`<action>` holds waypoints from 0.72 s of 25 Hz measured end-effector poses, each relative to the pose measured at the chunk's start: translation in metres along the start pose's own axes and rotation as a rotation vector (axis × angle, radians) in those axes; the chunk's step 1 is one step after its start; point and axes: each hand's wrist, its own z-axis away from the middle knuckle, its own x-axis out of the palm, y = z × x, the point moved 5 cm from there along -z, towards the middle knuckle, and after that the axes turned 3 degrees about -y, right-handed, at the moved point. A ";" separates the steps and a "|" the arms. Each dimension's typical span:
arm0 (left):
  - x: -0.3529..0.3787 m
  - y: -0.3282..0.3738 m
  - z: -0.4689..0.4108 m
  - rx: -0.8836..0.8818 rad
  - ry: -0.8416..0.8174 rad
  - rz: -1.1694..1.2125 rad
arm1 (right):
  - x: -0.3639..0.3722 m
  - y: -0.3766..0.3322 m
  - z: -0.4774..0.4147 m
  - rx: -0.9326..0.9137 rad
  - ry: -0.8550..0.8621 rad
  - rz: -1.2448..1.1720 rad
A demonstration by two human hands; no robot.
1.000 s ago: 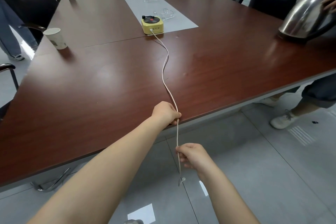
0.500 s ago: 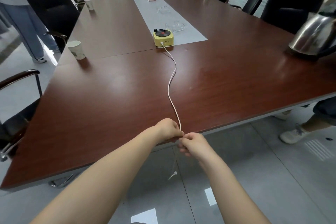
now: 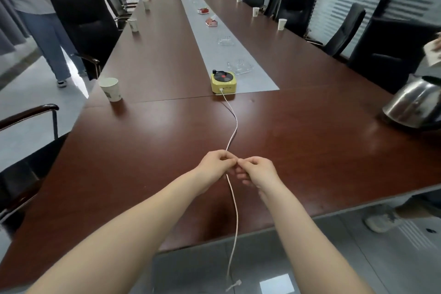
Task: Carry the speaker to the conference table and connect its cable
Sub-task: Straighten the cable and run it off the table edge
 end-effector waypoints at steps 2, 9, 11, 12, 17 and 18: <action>-0.017 0.021 -0.033 0.022 0.008 0.036 | 0.002 -0.031 -0.033 -0.025 0.019 -0.004; -0.070 0.079 -0.157 0.015 0.122 0.198 | 0.004 -0.126 -0.153 -0.048 0.046 -0.125; -0.080 0.090 -0.192 0.015 0.130 0.246 | 0.002 -0.146 -0.185 -0.037 0.048 -0.195; -0.084 0.095 -0.208 0.009 0.139 0.272 | 0.000 -0.156 -0.201 -0.038 0.064 -0.219; -0.112 0.099 -0.298 -0.004 0.291 0.251 | -0.017 -0.183 -0.286 -0.042 0.124 -0.169; -0.120 0.098 -0.317 -0.005 0.321 0.240 | -0.020 -0.185 -0.308 -0.041 0.105 -0.146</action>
